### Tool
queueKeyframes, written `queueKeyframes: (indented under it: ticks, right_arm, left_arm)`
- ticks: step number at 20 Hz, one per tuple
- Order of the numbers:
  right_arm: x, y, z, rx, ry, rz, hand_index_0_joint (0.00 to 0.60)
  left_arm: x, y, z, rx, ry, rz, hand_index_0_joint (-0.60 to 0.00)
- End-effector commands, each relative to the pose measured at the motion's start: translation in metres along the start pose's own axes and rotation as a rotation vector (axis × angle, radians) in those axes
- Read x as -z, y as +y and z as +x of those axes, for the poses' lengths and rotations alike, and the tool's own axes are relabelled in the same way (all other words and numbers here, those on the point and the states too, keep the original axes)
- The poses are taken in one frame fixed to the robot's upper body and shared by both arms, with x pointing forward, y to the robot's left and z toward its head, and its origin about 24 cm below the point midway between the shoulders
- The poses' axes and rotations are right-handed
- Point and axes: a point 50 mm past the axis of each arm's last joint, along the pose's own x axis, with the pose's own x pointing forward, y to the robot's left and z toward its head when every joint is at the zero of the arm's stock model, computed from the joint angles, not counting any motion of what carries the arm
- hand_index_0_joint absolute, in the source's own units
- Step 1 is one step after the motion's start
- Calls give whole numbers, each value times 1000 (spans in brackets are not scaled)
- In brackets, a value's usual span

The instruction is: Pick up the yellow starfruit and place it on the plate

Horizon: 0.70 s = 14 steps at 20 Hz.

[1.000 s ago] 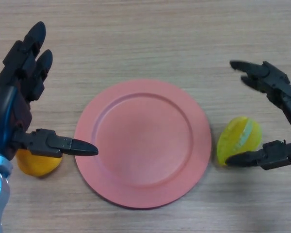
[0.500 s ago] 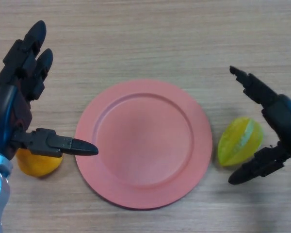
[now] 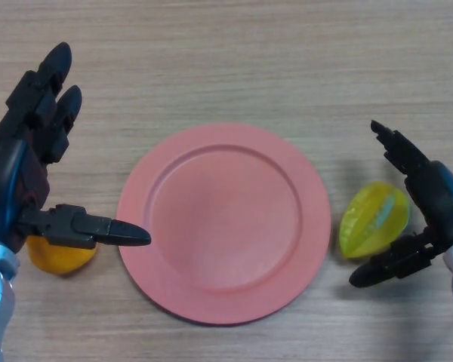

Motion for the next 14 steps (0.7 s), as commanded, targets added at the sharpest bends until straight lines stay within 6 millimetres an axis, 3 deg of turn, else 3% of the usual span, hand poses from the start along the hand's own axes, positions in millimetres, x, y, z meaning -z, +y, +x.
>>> queueKeyframes:
  ticks: [1, 5, 6, 7, 8, 9, 10, 11, 14]
  right_arm:
    - [-20, -17, 2, 129, -115, 23, 0]
    - [-19, -14, 2, 181, -96, 38, 0]
    - [-20, -14, 2, 191, -100, 44, 50]
    - [-20, -14, 2, 193, -101, 46, 149]
    - [-20, -14, 1, 193, -103, 47, 300]
    - [-20, -13, 1, 192, -104, 49, 400]
    - [-20, -14, 0, 188, -102, 62, 542]
    - [-21, -15, 0, 186, -101, 70, 600]
    - [-22, -16, -1, 176, -128, 54, 600]
  left_arm:
    - [-31, 20, -3, -53, -187, 80, 0]
    - [-31, 21, -3, -63, -187, 82, 0]
    - [-30, 22, -2, -66, -189, 80, 0]
    - [-30, 21, -2, -66, -189, 80, 0]
    - [-30, 21, -2, -67, -188, 79, 0]
    - [-30, 21, -1, -67, -187, 77, 0]
    - [-30, 21, 0, -65, -185, 72, 0]
    - [-30, 20, 0, -65, -186, 69, 0]
    - [-31, 19, 1, -65, -194, 65, 0]
